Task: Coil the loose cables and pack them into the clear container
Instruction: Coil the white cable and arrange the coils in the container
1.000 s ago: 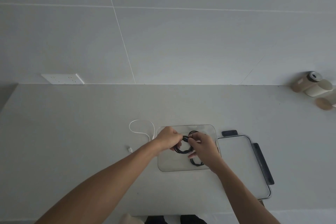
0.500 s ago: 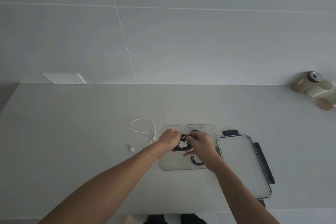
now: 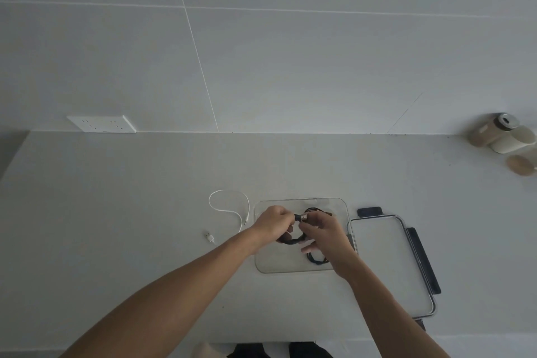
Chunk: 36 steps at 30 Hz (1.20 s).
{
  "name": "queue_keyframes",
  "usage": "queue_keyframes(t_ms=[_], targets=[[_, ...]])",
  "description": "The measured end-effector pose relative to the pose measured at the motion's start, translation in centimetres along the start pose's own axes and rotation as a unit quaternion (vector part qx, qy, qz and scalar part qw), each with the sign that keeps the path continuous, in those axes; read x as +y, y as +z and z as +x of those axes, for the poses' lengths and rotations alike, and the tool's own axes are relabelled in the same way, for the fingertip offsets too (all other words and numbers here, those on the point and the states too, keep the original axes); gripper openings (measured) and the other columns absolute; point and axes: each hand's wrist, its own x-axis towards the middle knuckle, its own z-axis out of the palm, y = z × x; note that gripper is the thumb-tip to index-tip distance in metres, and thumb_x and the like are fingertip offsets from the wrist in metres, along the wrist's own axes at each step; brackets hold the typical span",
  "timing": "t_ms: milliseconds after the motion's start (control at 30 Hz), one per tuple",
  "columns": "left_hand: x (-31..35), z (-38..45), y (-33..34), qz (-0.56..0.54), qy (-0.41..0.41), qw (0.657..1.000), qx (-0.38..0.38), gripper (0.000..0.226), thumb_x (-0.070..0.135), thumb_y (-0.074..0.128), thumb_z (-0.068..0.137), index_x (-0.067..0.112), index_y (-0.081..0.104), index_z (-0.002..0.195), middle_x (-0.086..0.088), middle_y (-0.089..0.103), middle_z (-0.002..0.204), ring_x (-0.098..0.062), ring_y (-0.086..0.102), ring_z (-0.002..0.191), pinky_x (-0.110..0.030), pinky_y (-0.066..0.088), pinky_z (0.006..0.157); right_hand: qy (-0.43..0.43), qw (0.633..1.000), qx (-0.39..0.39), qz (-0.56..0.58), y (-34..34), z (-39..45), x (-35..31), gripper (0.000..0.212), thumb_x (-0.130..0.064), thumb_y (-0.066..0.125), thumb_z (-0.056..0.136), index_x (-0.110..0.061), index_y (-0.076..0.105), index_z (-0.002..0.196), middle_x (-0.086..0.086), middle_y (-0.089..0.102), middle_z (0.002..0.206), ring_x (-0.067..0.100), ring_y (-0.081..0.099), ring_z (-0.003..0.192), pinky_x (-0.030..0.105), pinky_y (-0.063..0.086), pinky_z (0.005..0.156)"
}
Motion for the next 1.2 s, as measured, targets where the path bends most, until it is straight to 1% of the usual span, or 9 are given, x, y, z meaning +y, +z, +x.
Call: queue_keyframes(t_ms=[167,400,500,600,667,800,933,1033,1200], targets=[[-1.0,1.1,0.1,0.012,0.006,1.0,0.016,0.026,0.011,0.043,0.098,0.008,0.06,0.118,-0.005,0.066,0.092,-0.017,0.068,0.074,-0.029,0.057,0.072,0.047,0.998,0.033,0.031,0.2,1.2,0.9,0.02,0.003,0.062,0.092,0.0,0.064,0.112,0.019,0.064,0.099,0.019,0.071,0.073,0.044,0.066,0.067],[-2.7,4.5,1.3,-0.027,-0.012,0.995,0.09,0.026,0.002,0.043,0.097,0.008,0.063,0.113,-0.007,0.067,0.087,-0.021,0.07,0.079,-0.044,0.061,0.087,0.166,0.976,0.052,0.128,2.2,2.6,2.6,0.017,0.002,0.059,0.095,0.0,0.067,0.11,0.018,0.071,0.097,0.029,0.074,0.084,0.04,0.063,0.06],[-3.5,6.0,2.2,0.007,-0.026,0.994,0.109,0.029,0.005,0.05,0.094,0.01,0.069,0.116,-0.008,0.073,0.094,-0.025,0.07,0.092,-0.036,0.057,0.09,0.186,0.964,0.079,0.173,2.7,3.3,3.3,0.014,0.006,0.056,0.095,0.003,0.068,0.103,0.021,0.069,0.094,0.03,0.072,0.083,0.037,0.062,0.061],[-3.8,6.9,2.7,0.04,-0.03,0.99,0.129,0.03,0.008,0.054,0.096,0.007,0.067,0.124,-0.012,0.069,0.125,-0.027,0.064,0.117,-0.027,0.046,0.096,0.207,0.953,0.107,0.195,3.0,4.1,4.0,0.015,0.006,0.053,0.097,0.002,0.068,0.096,0.021,0.067,0.088,0.029,0.069,0.076,0.038,0.062,0.066],[-3.9,7.4,2.9,0.054,-0.035,0.99,0.128,0.035,0.009,0.054,0.097,0.007,0.062,0.131,-0.011,0.064,0.134,-0.028,0.059,0.126,-0.027,0.042,0.101,0.215,0.949,0.116,0.199,3.2,4.3,4.3,0.02,0.008,0.05,0.096,0.002,0.068,0.086,0.021,0.066,0.086,0.026,0.067,0.071,0.038,0.062,0.066],[-4.0,7.8,3.4,0.057,-0.027,0.991,0.121,0.031,0.008,0.057,0.093,0.01,0.07,0.121,-0.009,0.07,0.126,-0.025,0.063,0.119,-0.021,0.044,0.093,0.227,0.941,0.132,0.214,3.4,4.4,4.7,0.02,0.009,0.049,0.093,0.003,0.066,0.086,0.021,0.065,0.088,0.03,0.068,0.081,0.037,0.063,0.067],[-4.1,7.8,3.3,0.062,-0.039,0.991,0.114,0.042,0.01,0.053,0.094,0.01,0.06,0.136,-0.006,0.06,0.141,-0.024,0.056,0.13,-0.026,0.041,0.104,0.239,0.927,0.13,0.26,3.4,4.2,4.8,0.018,0.007,0.051,0.092,0.008,0.065,0.101,0.022,0.066,0.095,0.031,0.072,0.089,0.039,0.065,0.072],[-4.0,7.5,3.2,0.053,-0.033,0.992,0.113,0.045,0.005,0.051,0.094,0.009,0.057,0.138,-0.006,0.058,0.143,-0.023,0.054,0.131,-0.019,0.036,0.095,0.236,0.928,0.127,0.258,3.3,3.9,4.8,0.023,0.006,0.052,0.092,0.01,0.066,0.111,0.022,0.068,0.098,0.03,0.072,0.091,0.041,0.066,0.076],[-4.1,6.2,3.2,0.036,-0.023,0.984,0.174,0.047,-0.005,0.047,0.089,0.003,0.061,0.133,-0.012,0.062,0.137,-0.025,0.056,0.128,-0.021,0.039,0.1,0.221,0.927,0.146,0.265,3.2,3.2,4.7,0.013,-0.001,0.057,0.098,0.007,0.065,0.105,0.02,0.065,0.092,0.031,0.071,0.087,0.041,0.063,0.075]])
